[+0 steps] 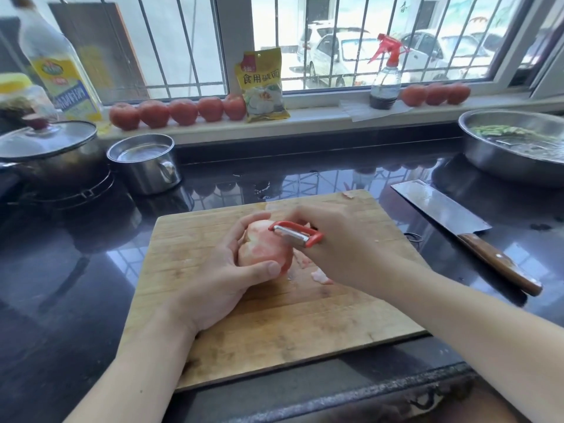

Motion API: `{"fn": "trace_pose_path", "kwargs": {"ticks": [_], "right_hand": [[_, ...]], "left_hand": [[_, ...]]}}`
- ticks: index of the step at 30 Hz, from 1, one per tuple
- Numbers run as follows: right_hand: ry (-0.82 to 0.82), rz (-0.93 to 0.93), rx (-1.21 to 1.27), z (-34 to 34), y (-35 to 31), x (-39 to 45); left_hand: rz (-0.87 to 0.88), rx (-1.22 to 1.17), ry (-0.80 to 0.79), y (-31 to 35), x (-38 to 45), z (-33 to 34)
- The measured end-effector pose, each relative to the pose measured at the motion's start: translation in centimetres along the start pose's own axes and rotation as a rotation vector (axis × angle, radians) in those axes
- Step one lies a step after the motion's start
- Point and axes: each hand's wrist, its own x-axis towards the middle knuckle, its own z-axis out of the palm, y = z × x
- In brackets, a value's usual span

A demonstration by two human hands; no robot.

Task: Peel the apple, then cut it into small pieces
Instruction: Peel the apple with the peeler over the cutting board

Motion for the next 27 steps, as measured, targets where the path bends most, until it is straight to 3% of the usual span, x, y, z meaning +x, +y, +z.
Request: {"fn": "trace_pose_path", "kwargs": {"ticks": [2,6,8,11,14,18,22,27], "right_hand": [[0.113,-0.035,-0.015,0.0,0.2,0.1],[0.293,0.064,-0.117,-1.9,2.1,0.3],[0.216,0.076,-0.251,-2.7,3.2,0.2],[-0.029,0.142,-0.488,-2.7,3.5,-0.5],[-0.062,0.162,-0.584,-2.2,3.5,-1.0],[0.085,0.02,-0.736,-2.3,1.7,-0.9],[0.112,-0.149,-0.779,-0.8,-2.2,-1.6],[0.274,-0.202,-0.82,1.3,-1.9,-0.9]], "left_hand": [[0.015,0.002,0.002,-0.1,0.0,0.0],[0.011,-0.126,0.038,-0.2,0.3,0.0],[-0.006,-0.177,0.04,0.2,0.4,0.1],[-0.027,-0.134,0.04,0.2,0.5,0.1],[0.004,-0.082,0.05,-0.4,0.3,-0.1],[0.027,-0.087,0.034,-0.4,0.5,0.1],[0.043,-0.044,0.064,-0.7,0.7,0.1],[0.069,-0.027,0.076,-0.7,0.5,0.4]]}}
